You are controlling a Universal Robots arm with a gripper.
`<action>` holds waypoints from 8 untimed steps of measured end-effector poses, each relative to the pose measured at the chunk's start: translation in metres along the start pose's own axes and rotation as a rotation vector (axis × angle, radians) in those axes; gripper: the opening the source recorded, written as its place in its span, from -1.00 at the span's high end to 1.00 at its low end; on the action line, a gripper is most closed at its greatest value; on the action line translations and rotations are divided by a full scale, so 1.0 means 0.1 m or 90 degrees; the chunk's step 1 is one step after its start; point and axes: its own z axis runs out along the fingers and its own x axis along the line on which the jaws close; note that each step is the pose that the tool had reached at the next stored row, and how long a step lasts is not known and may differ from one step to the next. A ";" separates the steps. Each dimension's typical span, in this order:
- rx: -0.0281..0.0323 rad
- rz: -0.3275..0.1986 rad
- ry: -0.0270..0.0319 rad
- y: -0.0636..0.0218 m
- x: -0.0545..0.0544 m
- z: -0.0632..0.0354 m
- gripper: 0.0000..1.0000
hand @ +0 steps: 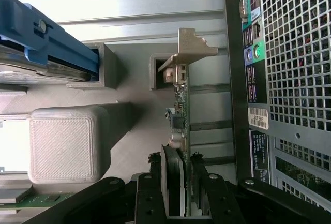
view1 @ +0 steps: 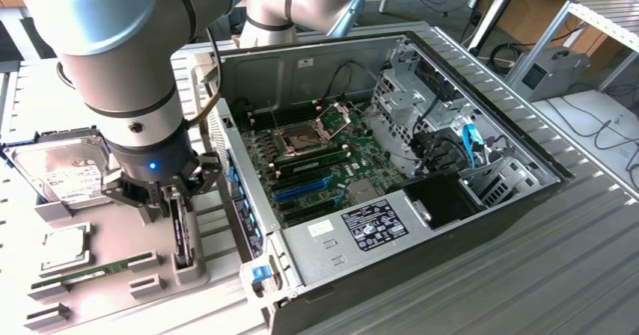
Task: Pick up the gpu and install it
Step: 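Pick up the gpu and move the gpu toward the slot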
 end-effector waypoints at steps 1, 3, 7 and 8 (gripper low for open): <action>0.0000 0.000 0.0000 0.000 0.00 0.000 0.28; 0.0000 0.000 0.0000 0.000 0.00 0.000 0.44; 0.0000 0.000 0.0000 0.000 0.00 0.000 0.47; 0.0000 0.000 0.0000 0.000 0.00 0.000 0.47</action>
